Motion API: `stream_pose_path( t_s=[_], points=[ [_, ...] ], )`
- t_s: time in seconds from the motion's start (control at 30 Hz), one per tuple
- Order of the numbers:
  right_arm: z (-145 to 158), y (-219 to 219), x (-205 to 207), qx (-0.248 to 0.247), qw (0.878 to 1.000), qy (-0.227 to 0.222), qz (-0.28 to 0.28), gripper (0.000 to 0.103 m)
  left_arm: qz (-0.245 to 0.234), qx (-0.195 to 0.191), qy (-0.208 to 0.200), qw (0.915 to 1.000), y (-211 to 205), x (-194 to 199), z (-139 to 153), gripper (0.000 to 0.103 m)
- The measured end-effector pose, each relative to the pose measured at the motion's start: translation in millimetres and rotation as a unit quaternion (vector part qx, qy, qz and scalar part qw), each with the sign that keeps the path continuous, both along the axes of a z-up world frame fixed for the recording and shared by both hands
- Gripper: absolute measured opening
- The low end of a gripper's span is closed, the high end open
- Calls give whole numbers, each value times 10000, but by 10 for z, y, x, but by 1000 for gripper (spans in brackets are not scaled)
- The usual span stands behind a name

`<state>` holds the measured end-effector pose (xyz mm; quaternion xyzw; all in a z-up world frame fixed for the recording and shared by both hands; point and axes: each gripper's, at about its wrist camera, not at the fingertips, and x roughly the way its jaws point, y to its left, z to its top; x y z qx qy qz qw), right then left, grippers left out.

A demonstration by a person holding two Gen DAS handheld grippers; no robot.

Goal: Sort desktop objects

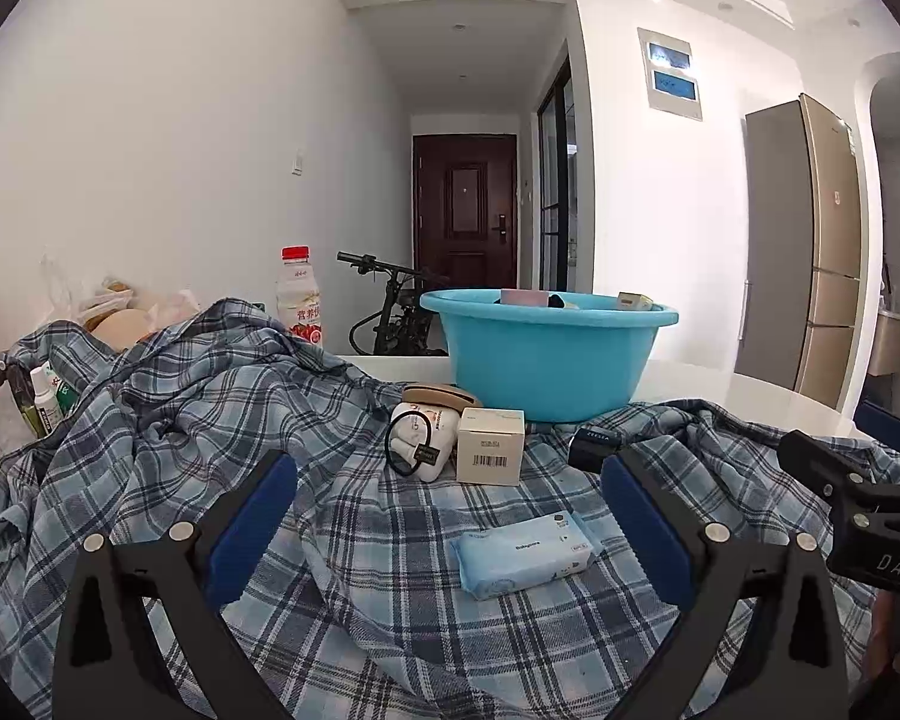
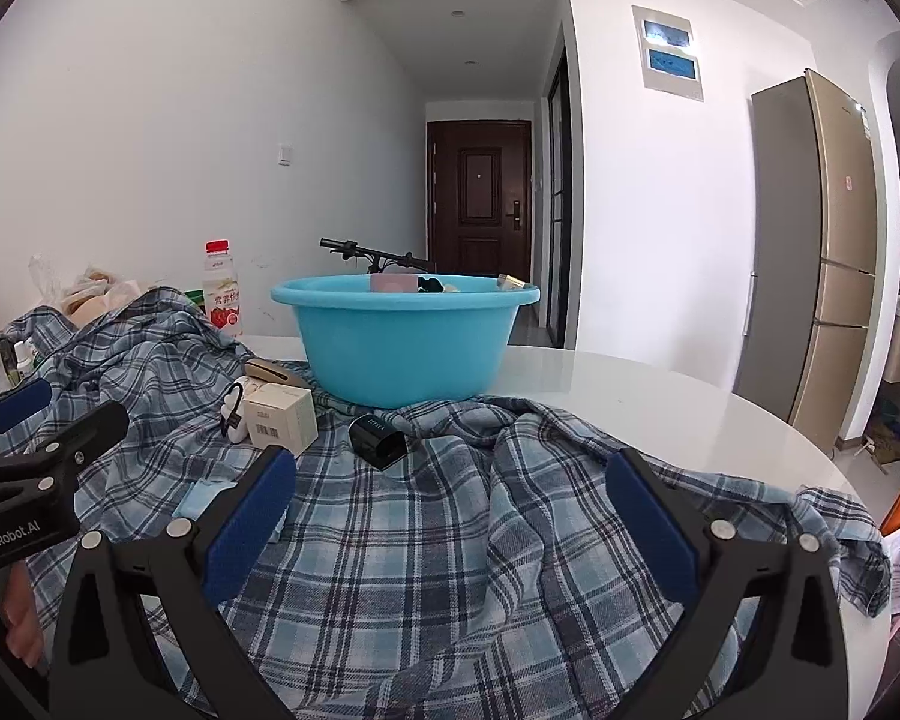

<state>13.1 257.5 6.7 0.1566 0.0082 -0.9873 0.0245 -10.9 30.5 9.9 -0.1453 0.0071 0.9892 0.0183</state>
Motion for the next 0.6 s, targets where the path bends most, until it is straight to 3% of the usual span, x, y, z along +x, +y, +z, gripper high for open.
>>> stream_pose_path(
  t_s=[0.6],
  points=[
    [-13, 58, -49, -117, 9998, -172, -10, 103, 45, 70, -27, 10000, -18, -8, -3, 103]
  ],
)
